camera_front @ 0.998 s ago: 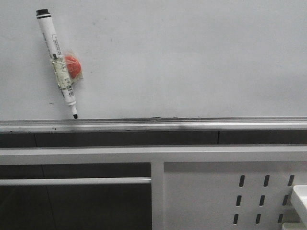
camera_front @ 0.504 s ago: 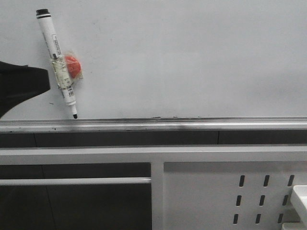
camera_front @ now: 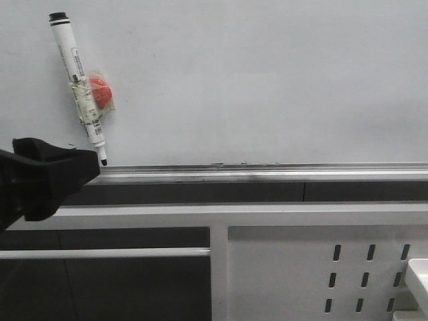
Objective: Write number 1 on whiteboard
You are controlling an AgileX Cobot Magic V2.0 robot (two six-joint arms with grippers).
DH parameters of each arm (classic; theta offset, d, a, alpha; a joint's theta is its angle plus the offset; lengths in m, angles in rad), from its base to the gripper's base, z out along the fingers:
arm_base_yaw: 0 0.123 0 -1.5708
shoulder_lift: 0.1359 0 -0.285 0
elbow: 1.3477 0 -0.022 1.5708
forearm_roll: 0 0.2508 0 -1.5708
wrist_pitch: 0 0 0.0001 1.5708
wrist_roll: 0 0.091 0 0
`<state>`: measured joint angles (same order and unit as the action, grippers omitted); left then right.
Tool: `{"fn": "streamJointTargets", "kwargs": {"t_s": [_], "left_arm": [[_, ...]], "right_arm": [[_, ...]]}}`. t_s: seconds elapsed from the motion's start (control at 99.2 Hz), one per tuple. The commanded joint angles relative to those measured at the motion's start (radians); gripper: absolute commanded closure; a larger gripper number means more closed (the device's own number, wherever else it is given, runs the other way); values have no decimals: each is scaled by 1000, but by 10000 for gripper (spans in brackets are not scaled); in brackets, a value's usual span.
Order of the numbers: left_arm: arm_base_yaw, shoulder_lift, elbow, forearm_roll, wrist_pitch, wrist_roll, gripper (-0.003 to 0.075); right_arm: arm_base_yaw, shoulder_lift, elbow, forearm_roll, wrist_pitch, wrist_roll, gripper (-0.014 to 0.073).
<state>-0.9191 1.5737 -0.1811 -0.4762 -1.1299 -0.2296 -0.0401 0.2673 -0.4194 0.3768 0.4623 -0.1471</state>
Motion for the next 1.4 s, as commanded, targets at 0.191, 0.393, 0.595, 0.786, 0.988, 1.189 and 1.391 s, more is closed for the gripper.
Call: {"fn": "streamJointTargets", "kwargs": {"t_s": [0.191,0.393,0.595,0.786,0.988,1.189,1.391], "left_arm": [[-9,17,-97,-13,-232,-12,386],[-9,38,-137,-36,-232,8,386],[-9,48,-151,-80,-232,11,389],[-9,48,-151,-79,-232,11,670],[-9,48,-151,-79,-232,13,740],[-9,48,-129,69,-232,78,740],[-9,39,-124,316,-204,202,740]], "right_arm": [[15,19,-34,9,-92,-8,663],[44,19,-34,9,-92,-9,663],[48,19,-34,9,-90,-9,663],[48,19,-34,9,-89,-9,663],[58,19,-34,9,-80,-9,663],[143,24,-36,19,-27,-132,663],[314,118,-117,39,69,-330,663]]}}
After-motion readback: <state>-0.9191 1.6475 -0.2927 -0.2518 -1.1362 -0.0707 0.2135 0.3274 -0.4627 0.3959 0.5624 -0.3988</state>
